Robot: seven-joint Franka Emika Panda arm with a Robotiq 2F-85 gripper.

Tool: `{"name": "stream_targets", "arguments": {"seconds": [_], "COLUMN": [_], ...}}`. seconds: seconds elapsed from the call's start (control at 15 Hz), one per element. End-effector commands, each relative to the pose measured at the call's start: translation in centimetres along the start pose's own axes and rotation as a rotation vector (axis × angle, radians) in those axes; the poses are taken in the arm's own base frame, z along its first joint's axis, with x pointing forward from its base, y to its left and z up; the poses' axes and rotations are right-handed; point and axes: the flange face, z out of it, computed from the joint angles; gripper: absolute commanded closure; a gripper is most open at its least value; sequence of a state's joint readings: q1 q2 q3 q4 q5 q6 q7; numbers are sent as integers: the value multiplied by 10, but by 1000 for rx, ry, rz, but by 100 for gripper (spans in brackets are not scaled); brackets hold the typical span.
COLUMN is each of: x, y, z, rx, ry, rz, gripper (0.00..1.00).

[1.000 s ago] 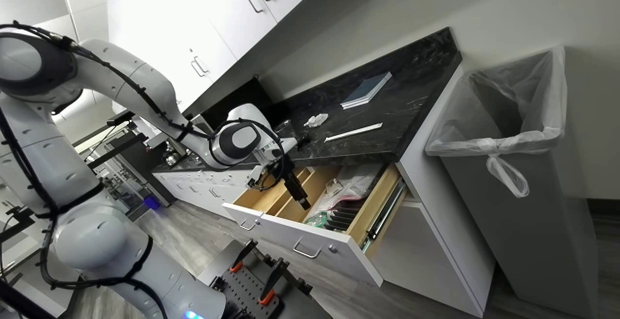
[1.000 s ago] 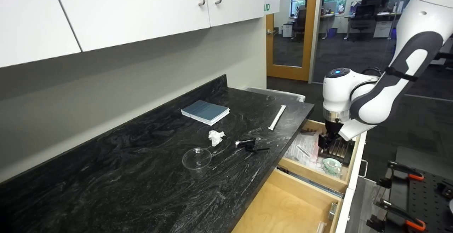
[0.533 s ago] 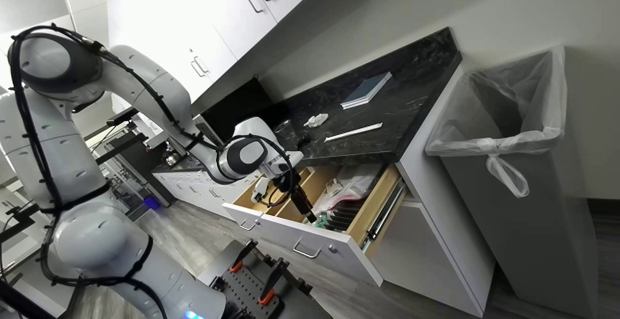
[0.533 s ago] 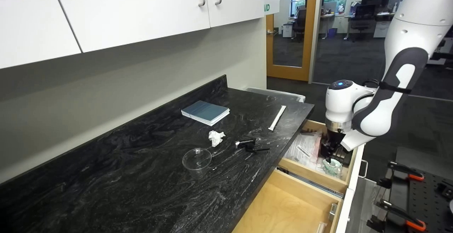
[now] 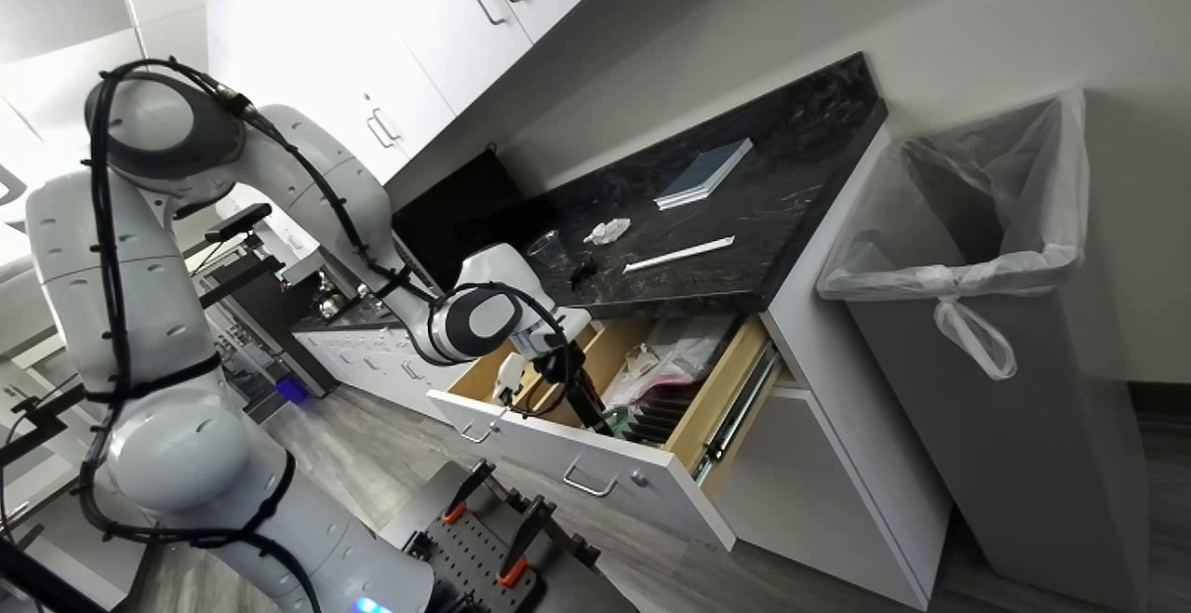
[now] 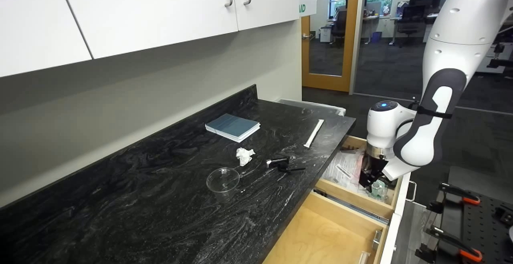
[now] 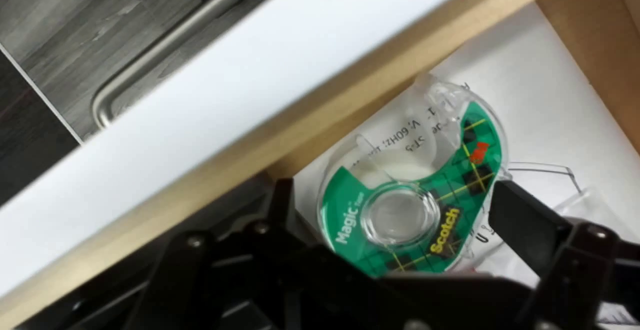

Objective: Open the first and second top drawers from the right of the cabinet. Pick up the tape from the first drawer and put it in the second drawer.

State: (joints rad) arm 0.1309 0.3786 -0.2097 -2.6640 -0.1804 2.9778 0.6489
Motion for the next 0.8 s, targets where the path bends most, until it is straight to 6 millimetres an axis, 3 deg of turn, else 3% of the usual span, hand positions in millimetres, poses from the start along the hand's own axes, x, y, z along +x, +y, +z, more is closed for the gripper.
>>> {"name": "stream_targets", "arguments": {"seconds": [0.0, 0.4, 0.47, 0.53, 0.6, 0.73], "x": [5, 4, 3, 4, 4, 5], "y": [-7, -16, -17, -18, -21, -20], "z": [9, 26, 28, 28, 26, 23], "rx": [22, 9, 9, 9, 12, 14], "ry": [26, 9, 8, 10, 15, 17], "rz": [32, 72, 78, 83, 87, 100], "gripper": [0, 0, 25, 26, 34, 36]}}
